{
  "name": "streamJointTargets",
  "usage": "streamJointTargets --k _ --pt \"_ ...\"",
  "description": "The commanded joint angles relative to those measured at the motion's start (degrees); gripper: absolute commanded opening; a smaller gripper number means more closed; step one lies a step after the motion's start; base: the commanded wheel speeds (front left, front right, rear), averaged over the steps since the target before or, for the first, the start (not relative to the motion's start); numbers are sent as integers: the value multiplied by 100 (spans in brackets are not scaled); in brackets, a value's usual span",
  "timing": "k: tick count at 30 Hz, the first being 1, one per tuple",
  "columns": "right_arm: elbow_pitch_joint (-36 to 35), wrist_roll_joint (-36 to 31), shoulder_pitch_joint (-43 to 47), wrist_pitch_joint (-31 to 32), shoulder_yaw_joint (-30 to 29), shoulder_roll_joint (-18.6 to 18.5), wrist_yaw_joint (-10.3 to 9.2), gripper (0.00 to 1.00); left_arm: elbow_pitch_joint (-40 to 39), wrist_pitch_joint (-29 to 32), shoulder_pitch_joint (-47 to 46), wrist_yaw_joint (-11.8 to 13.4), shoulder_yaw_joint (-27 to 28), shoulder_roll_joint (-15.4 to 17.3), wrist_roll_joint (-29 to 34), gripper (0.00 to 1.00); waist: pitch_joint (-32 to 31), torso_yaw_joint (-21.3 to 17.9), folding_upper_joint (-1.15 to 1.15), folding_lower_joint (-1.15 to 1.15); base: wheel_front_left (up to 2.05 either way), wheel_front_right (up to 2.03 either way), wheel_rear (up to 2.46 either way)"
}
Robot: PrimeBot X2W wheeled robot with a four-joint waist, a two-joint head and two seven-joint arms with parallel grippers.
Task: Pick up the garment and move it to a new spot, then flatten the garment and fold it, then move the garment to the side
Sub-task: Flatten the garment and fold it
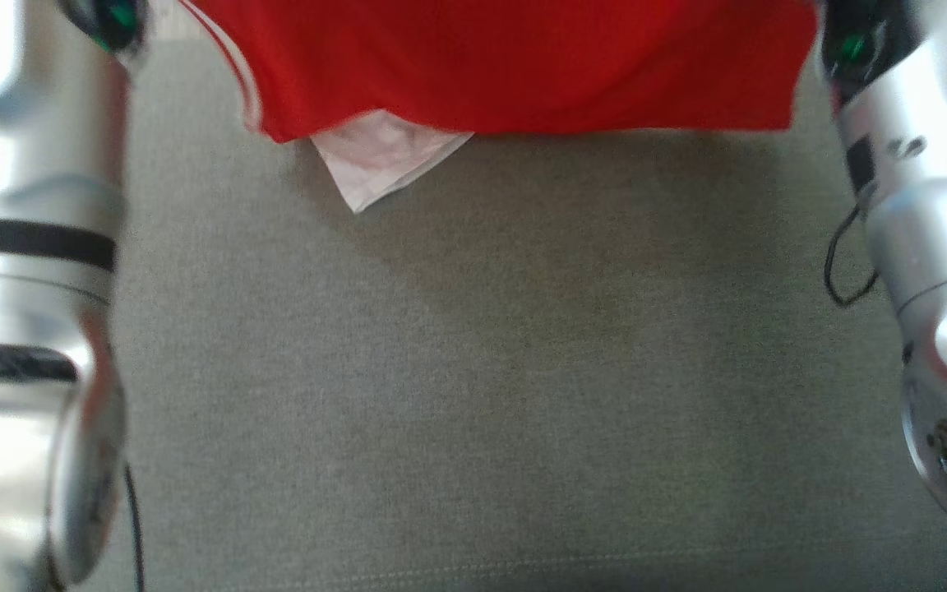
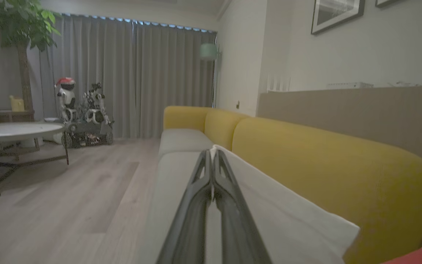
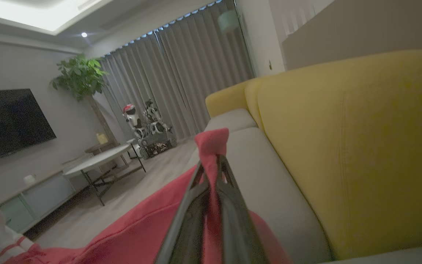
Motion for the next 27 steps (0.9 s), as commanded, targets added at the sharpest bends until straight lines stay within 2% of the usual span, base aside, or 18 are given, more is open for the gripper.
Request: streamJointTargets --k 1,7,15,20,24,25,26,27 --pt "28 -74 -180 -5 106 162 -4 0 -31 -25 -84 -32 64 157 1 0 189 55 0 0 0 0 0" --pt "859 -226 -227 18 484 200 -4 0 746 -25 144 -101 59 -35 -84 0 576 119 0 0 0 0 0" --pt "1093 -252 148 -60 979 205 -4 0 1057 -26 613 -167 154 -110 -207 0 747 164 0 0 0 0 0" --pt "1018 -213 625 -267 1298 135 -4 0 749 -26 1169 -152 245 -86 -193 0 679 188 0 0 0 0 0" --pt "744 -98 1476 -467 1547 28 -4 0 -115 -26 2172 -93 463 -81 -162 0 481 225 0 0 0 0 0" --pt "744 -98 1476 -467 1547 28 -4 0 -115 -26 2172 -93 463 -81 -162 0 481 225 0 0 0 0 0" --pt "546 -7 1893 -507 1578 -45 -4 0 -537 -26 2682 -96 509 -97 -104 0 386 248 0 0 0 0 0" --pt "546 -7 1893 -507 1578 -45 -4 0 -537 -26 2682 -96 509 -97 -104 0 386 248 0 0 0 0 0"
